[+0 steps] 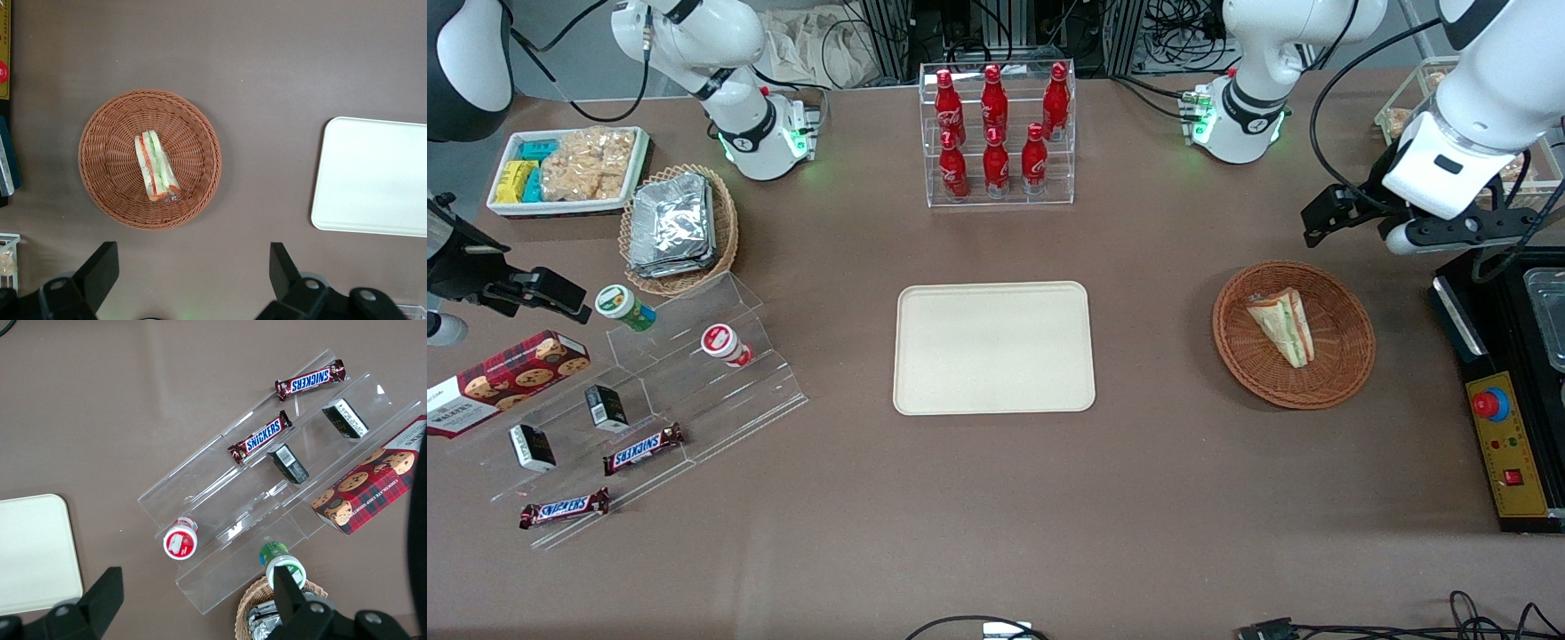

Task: Place sandwich from basket to tray
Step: 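Move the left gripper over the wrapped sandwich in the wicker basket, then lower the left gripper and close it on the sandwich, then lift the sandwich out of the basket with the left gripper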

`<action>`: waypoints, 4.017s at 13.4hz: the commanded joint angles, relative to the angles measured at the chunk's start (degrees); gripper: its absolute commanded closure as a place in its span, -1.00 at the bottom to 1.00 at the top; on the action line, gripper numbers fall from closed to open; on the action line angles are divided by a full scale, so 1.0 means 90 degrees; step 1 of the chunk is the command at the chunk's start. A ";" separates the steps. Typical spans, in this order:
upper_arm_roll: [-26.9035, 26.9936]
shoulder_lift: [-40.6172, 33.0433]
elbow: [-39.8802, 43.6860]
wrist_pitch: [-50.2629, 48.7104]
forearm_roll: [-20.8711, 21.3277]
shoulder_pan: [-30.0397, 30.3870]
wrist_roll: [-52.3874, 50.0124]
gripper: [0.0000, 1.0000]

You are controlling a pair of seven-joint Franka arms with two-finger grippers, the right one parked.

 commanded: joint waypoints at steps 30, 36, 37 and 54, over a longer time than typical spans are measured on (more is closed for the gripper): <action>0.0583 0.1657 -0.5021 0.7209 0.0511 0.0528 -0.1165 -0.97; 0.0583 0.1609 -0.4991 0.7160 0.0511 0.0508 -0.1107 1.00; 0.0583 0.1589 -0.4982 0.7150 0.0511 0.0508 -0.1097 1.00; -0.0927 0.1188 0.2019 -0.1795 0.0190 0.0283 -0.0520 1.00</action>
